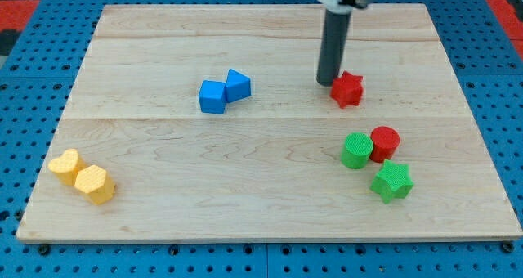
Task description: Push the red star in between green circle and red circle
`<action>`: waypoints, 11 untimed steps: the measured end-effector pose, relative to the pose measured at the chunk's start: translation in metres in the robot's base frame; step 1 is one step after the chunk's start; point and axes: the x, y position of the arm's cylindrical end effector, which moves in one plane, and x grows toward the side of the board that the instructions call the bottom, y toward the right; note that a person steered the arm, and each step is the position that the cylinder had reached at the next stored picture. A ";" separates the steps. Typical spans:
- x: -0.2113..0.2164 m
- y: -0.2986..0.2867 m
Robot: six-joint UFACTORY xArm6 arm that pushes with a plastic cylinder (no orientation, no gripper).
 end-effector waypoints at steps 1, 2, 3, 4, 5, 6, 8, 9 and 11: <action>-0.020 -0.008; -0.026 0.026; 0.036 0.031; 0.053 0.028; 0.048 0.030; 0.036 0.025; 0.053 0.051; 0.054 0.059; 0.005 0.033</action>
